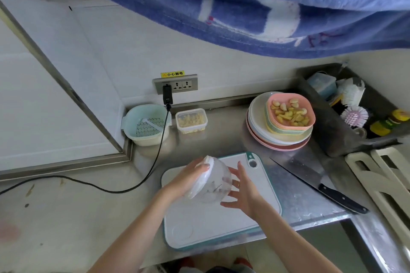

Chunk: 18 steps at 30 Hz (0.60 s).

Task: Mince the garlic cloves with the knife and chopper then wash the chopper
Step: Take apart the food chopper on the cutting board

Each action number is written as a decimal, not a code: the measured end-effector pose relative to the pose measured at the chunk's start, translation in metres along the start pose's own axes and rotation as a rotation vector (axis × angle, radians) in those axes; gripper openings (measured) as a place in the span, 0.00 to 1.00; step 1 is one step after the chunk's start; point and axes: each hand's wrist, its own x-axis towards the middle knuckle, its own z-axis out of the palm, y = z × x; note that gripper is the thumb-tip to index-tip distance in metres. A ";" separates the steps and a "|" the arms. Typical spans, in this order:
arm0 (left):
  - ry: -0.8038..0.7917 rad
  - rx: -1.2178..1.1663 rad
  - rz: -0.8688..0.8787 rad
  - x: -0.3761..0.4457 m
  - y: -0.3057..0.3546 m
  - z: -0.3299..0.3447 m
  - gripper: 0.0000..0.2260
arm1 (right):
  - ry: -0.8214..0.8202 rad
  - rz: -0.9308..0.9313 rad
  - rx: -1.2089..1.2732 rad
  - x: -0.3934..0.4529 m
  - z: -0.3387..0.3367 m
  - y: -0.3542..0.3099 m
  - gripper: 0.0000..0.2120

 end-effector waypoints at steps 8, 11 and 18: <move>0.000 -0.436 -0.258 0.005 -0.004 0.027 0.22 | 0.118 -0.006 -0.263 0.011 -0.033 0.007 0.15; -0.006 -0.691 -0.279 0.008 -0.009 0.019 0.24 | 0.190 -0.021 -0.264 0.021 -0.047 0.007 0.18; 0.092 -1.100 -0.321 0.006 -0.021 0.012 0.22 | 0.316 -0.199 -0.909 0.045 -0.054 -0.016 0.14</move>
